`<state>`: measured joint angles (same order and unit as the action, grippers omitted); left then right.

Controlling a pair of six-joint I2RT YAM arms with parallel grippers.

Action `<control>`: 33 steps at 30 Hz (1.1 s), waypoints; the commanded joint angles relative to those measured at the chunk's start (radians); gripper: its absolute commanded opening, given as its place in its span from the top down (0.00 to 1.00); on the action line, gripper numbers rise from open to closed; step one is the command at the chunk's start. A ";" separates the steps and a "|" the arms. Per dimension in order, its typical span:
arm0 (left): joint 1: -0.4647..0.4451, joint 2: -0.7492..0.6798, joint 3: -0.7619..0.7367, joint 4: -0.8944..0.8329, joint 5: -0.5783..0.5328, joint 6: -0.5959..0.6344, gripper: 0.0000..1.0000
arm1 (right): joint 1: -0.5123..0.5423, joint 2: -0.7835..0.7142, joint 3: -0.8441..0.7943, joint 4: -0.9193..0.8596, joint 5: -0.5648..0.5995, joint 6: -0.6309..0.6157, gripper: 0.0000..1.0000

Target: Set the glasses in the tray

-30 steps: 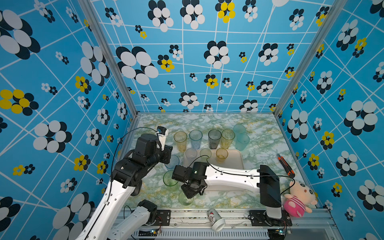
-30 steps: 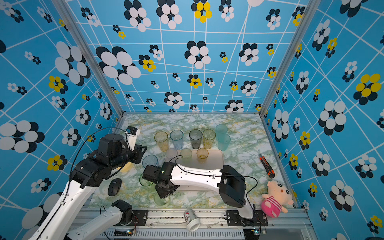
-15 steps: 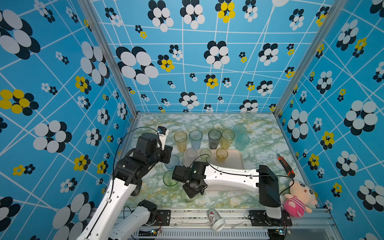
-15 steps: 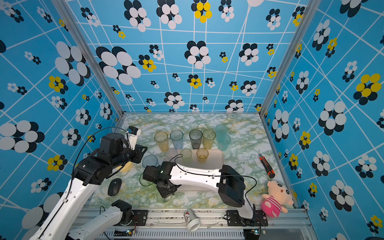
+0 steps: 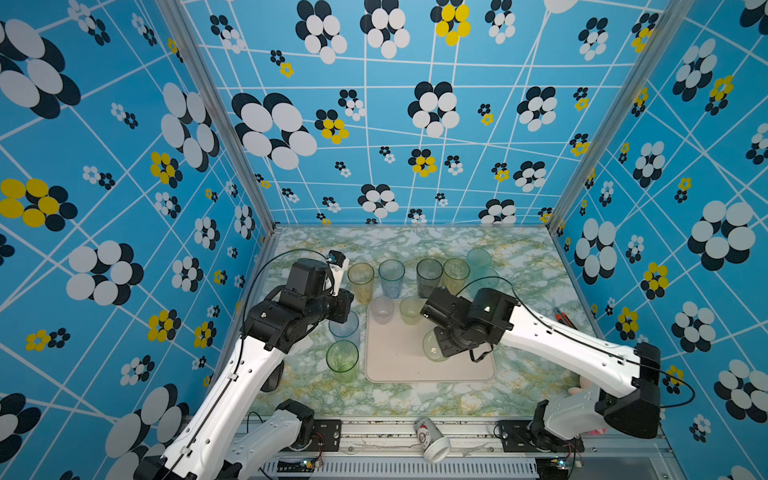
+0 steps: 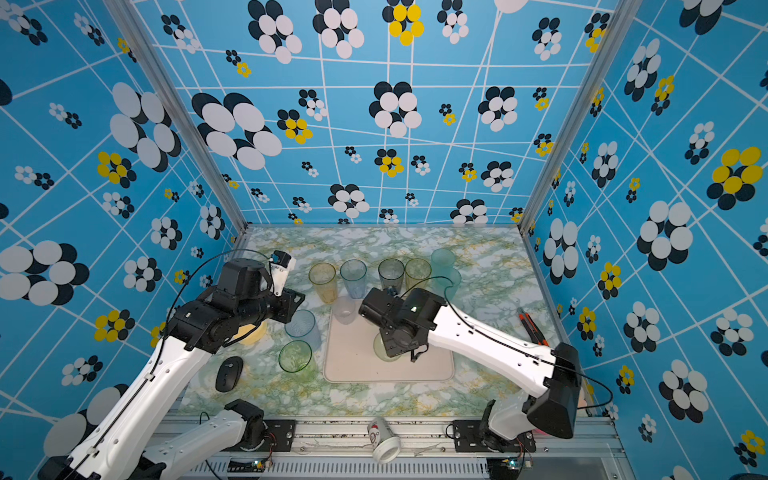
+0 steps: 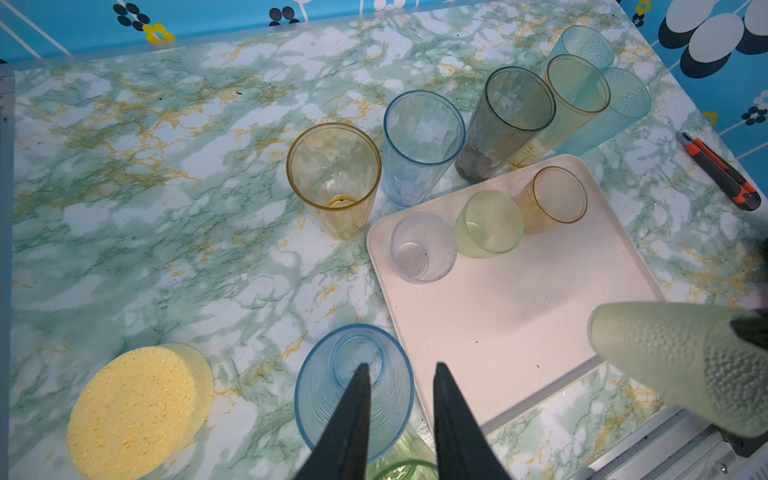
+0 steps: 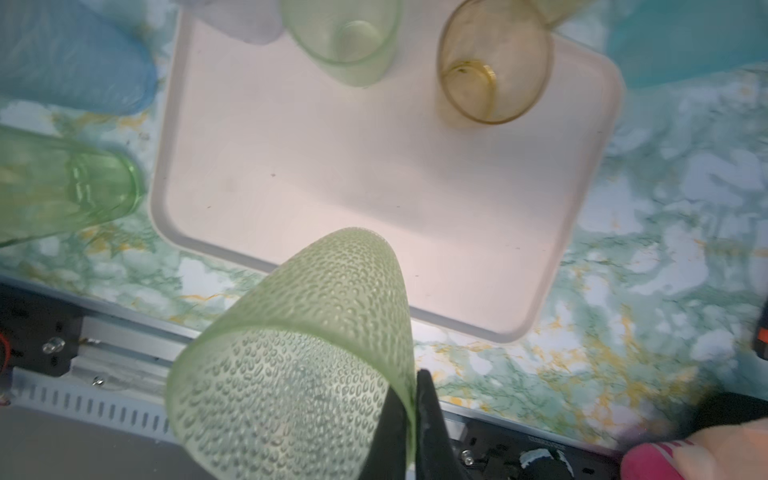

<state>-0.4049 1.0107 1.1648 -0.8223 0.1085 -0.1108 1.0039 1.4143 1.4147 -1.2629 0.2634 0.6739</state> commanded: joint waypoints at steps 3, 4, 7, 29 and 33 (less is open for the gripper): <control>-0.119 0.088 0.063 0.017 -0.040 0.043 0.72 | -0.167 -0.138 -0.074 -0.056 0.055 -0.032 1.00; -0.144 0.106 0.072 0.019 -0.055 0.048 0.72 | -0.196 -0.145 -0.079 -0.050 0.049 -0.047 1.00; -0.209 0.169 0.101 0.023 -0.083 0.061 0.72 | -0.294 -0.149 -0.093 -0.011 0.013 -0.114 0.99; -0.328 0.352 0.149 0.028 -0.031 0.086 0.73 | -0.675 0.128 -0.104 0.258 -0.189 -0.309 0.99; -0.328 0.372 0.172 0.021 -0.027 0.094 0.72 | -0.679 0.171 -0.093 0.272 -0.194 -0.319 0.99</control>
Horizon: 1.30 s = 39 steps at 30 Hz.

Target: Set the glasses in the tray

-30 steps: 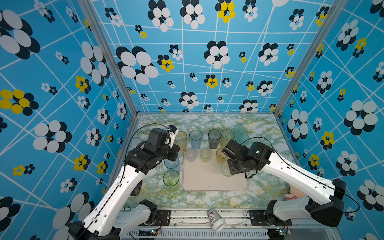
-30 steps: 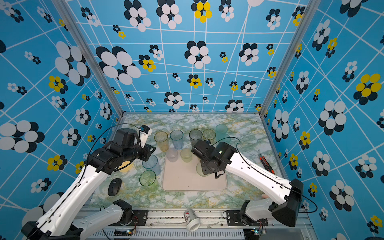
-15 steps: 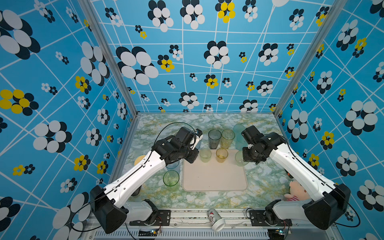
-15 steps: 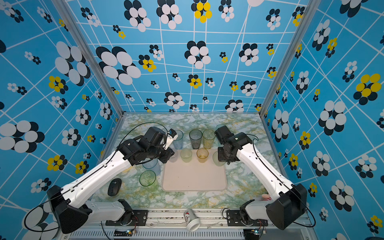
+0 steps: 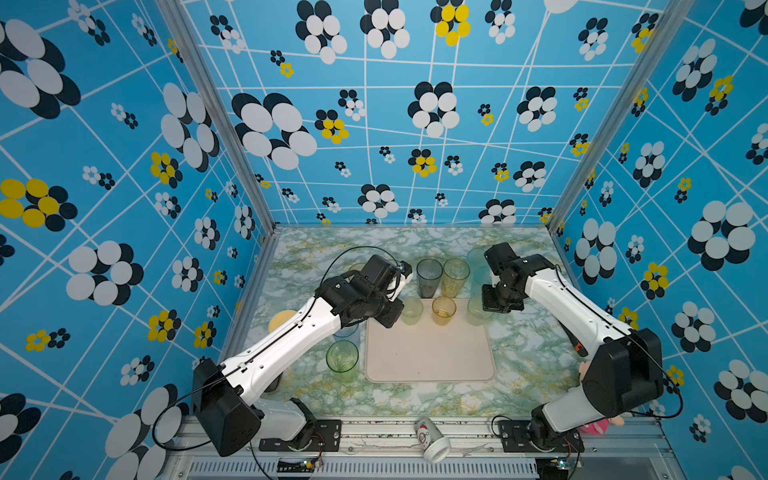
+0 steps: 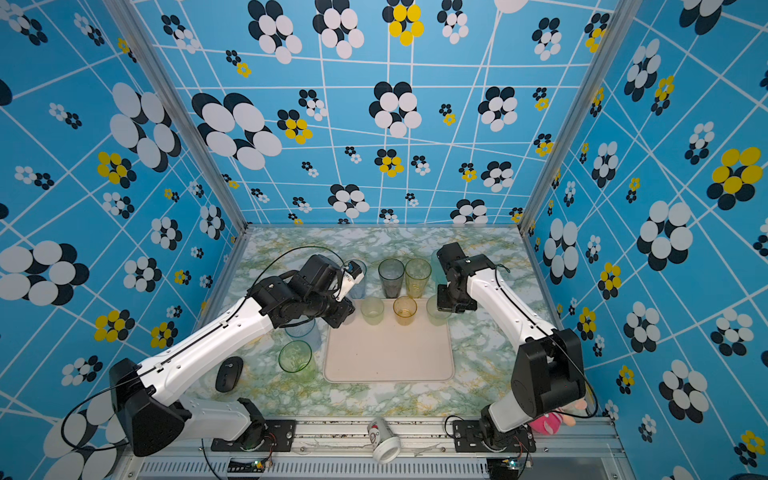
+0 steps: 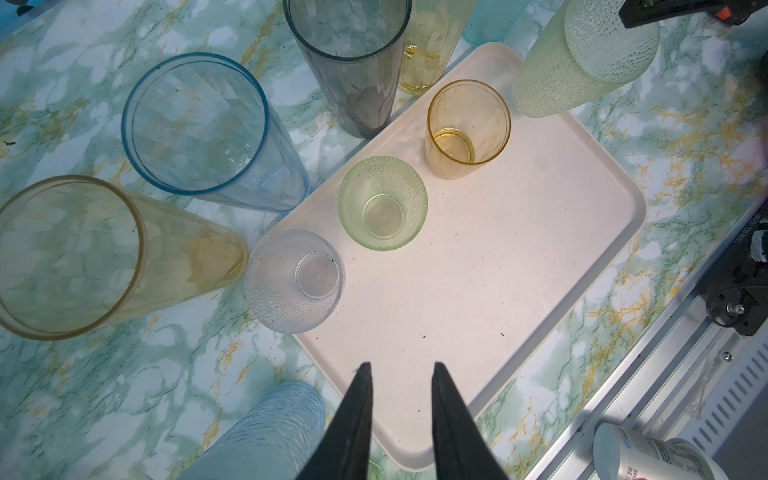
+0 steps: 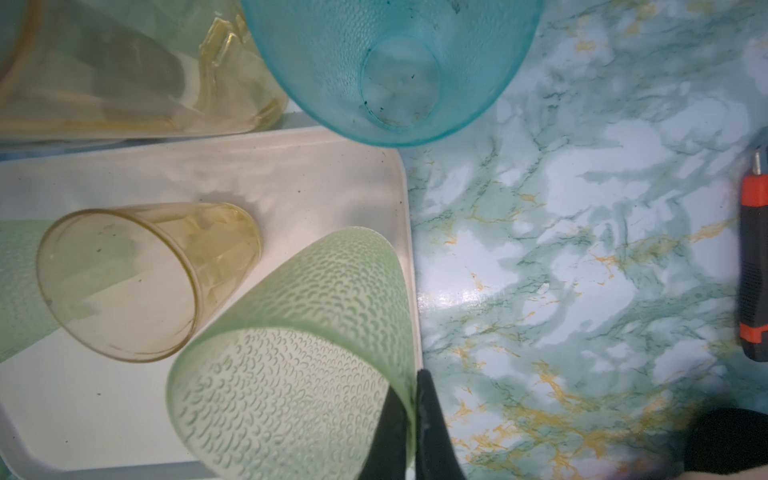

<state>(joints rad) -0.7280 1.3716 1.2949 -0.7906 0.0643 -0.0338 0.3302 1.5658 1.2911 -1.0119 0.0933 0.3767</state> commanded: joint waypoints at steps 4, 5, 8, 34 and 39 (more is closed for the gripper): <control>-0.004 0.025 0.062 -0.015 0.025 0.020 0.72 | -0.016 0.053 0.039 0.041 -0.032 -0.027 0.99; -0.003 0.027 0.066 -0.016 0.026 0.021 0.72 | -0.018 0.059 0.043 0.045 -0.032 -0.028 0.99; -0.001 0.038 0.079 -0.025 0.027 0.028 0.72 | -0.025 0.082 0.059 0.045 -0.027 -0.035 0.99; 0.029 0.080 0.104 -0.037 0.049 0.040 0.72 | -0.069 0.179 0.106 0.076 -0.052 -0.053 0.94; 0.029 0.083 0.104 -0.039 0.051 0.040 0.72 | -0.075 0.181 0.107 0.081 -0.056 -0.050 0.87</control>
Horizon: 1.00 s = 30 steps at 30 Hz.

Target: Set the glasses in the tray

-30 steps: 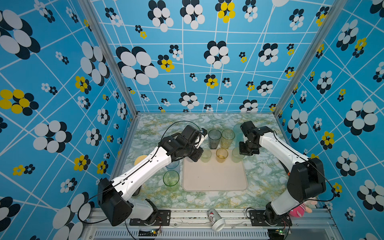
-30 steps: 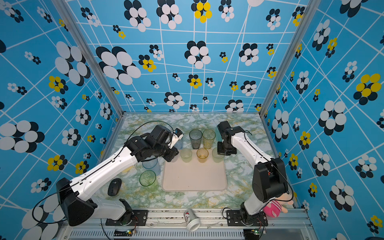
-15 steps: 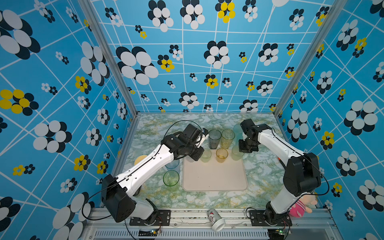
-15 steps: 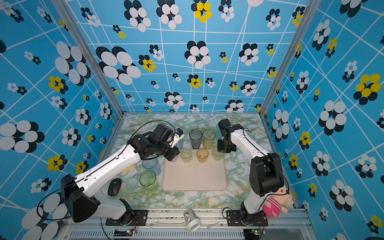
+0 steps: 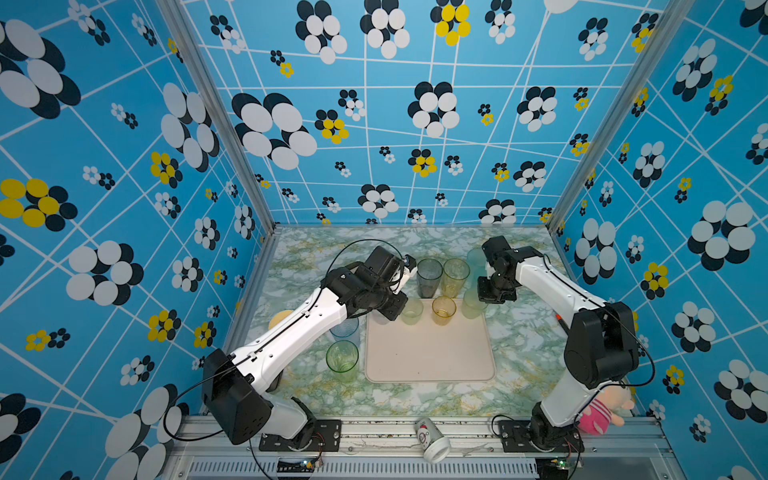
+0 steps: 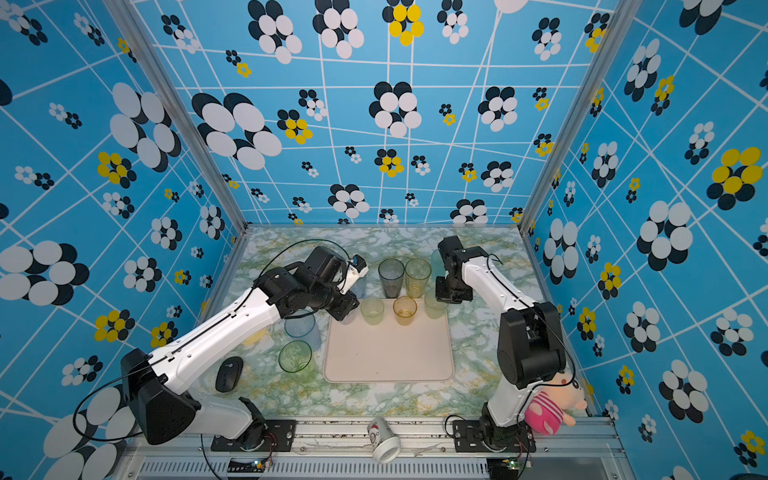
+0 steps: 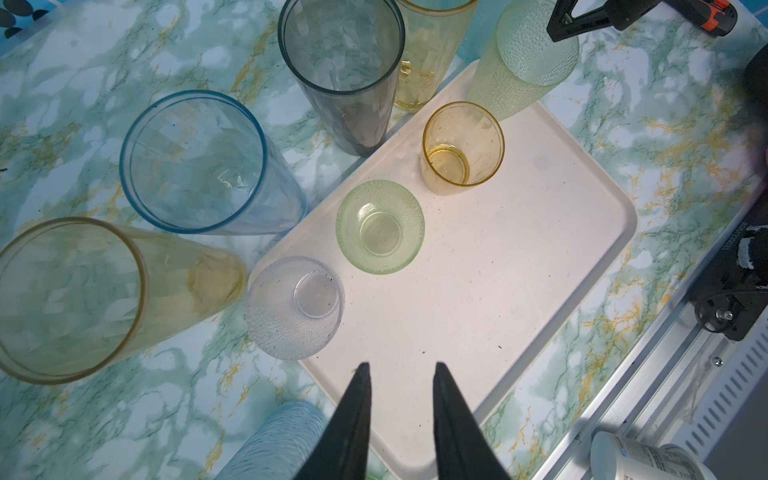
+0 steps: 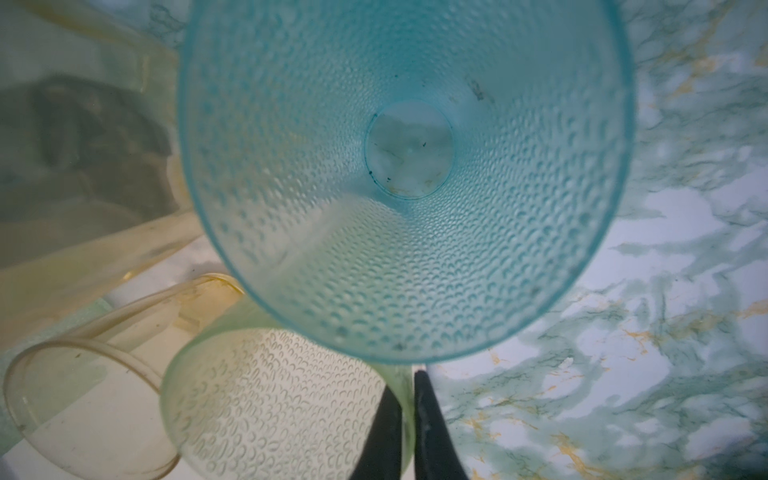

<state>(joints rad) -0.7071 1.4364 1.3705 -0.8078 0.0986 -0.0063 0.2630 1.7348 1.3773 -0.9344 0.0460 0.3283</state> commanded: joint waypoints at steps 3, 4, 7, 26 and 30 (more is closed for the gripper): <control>0.008 0.019 0.027 -0.022 0.018 0.014 0.72 | -0.009 0.010 0.021 0.006 -0.008 -0.001 0.84; 0.008 0.020 0.027 -0.023 0.017 0.015 0.72 | -0.009 0.008 0.020 0.006 -0.008 0.000 0.84; 0.008 0.021 0.025 -0.024 0.018 0.014 0.72 | -0.009 0.004 0.022 0.003 -0.008 0.000 0.80; 0.018 0.039 -0.018 0.034 0.013 -0.006 0.73 | 0.025 -0.295 -0.022 -0.081 -0.006 -0.014 0.68; 0.028 0.048 -0.035 0.055 0.012 -0.018 0.74 | 0.139 -0.385 -0.093 -0.111 0.004 0.027 0.83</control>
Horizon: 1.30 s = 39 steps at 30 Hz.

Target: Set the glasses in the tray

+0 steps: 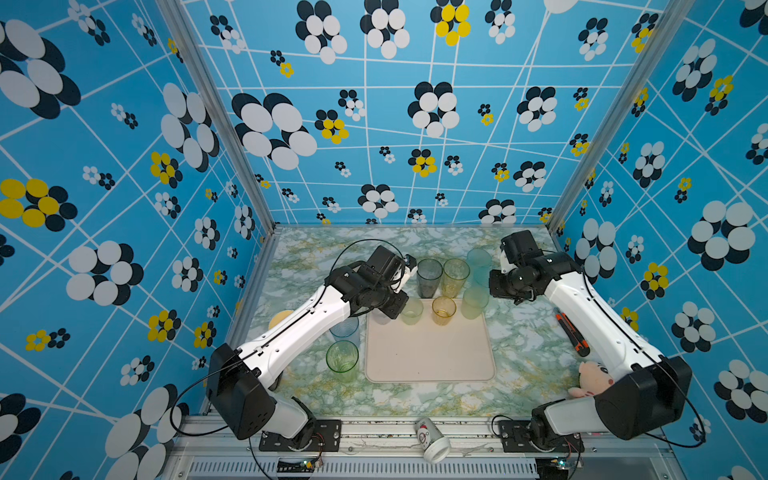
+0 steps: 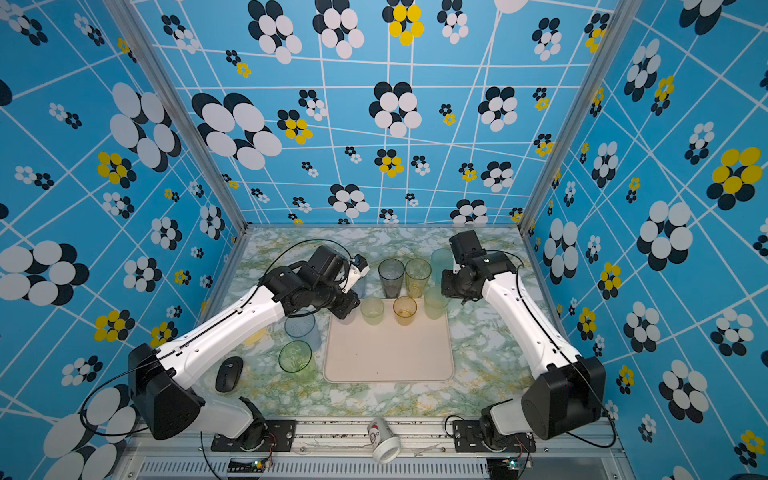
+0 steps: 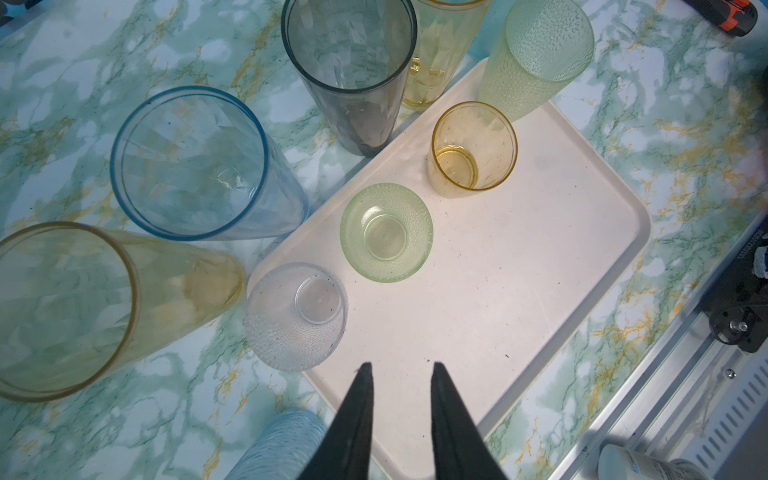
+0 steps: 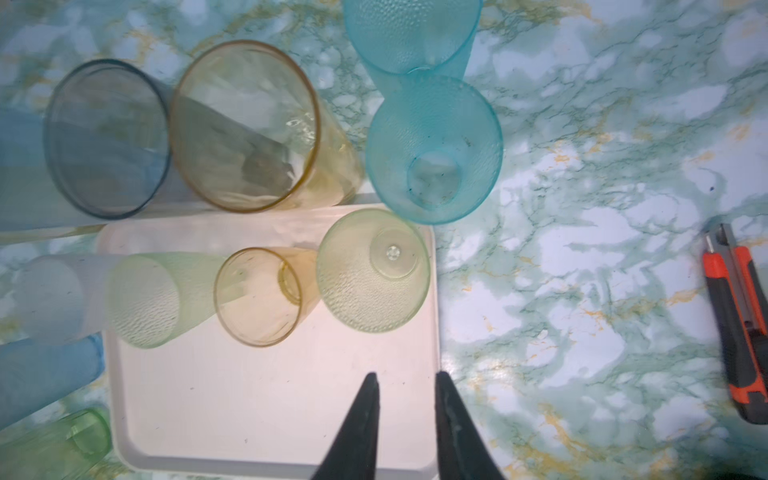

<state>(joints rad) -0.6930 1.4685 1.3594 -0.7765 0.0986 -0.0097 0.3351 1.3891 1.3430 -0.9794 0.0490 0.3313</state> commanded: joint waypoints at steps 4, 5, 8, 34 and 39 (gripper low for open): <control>0.027 0.021 -0.029 0.044 0.018 -0.026 0.74 | 0.217 -0.102 -0.208 0.024 -0.030 0.143 0.87; 0.031 0.021 -0.029 0.048 0.019 -0.029 0.74 | 0.259 -0.114 -0.254 0.065 -0.026 0.186 0.87; 0.042 0.020 -0.030 0.059 0.025 -0.036 0.74 | 0.333 -0.140 -0.402 0.252 -0.032 0.316 0.87; 0.097 0.013 -0.103 0.079 0.073 -0.026 0.74 | 0.387 0.139 -0.521 0.750 0.098 0.520 0.90; 0.099 0.012 -0.111 0.077 0.076 -0.023 0.74 | 0.386 0.170 -0.495 0.763 0.117 0.516 0.90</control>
<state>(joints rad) -0.6022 1.4822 1.2636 -0.7021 0.1585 -0.0402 0.7177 1.5414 0.8165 -0.2279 0.1284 0.8467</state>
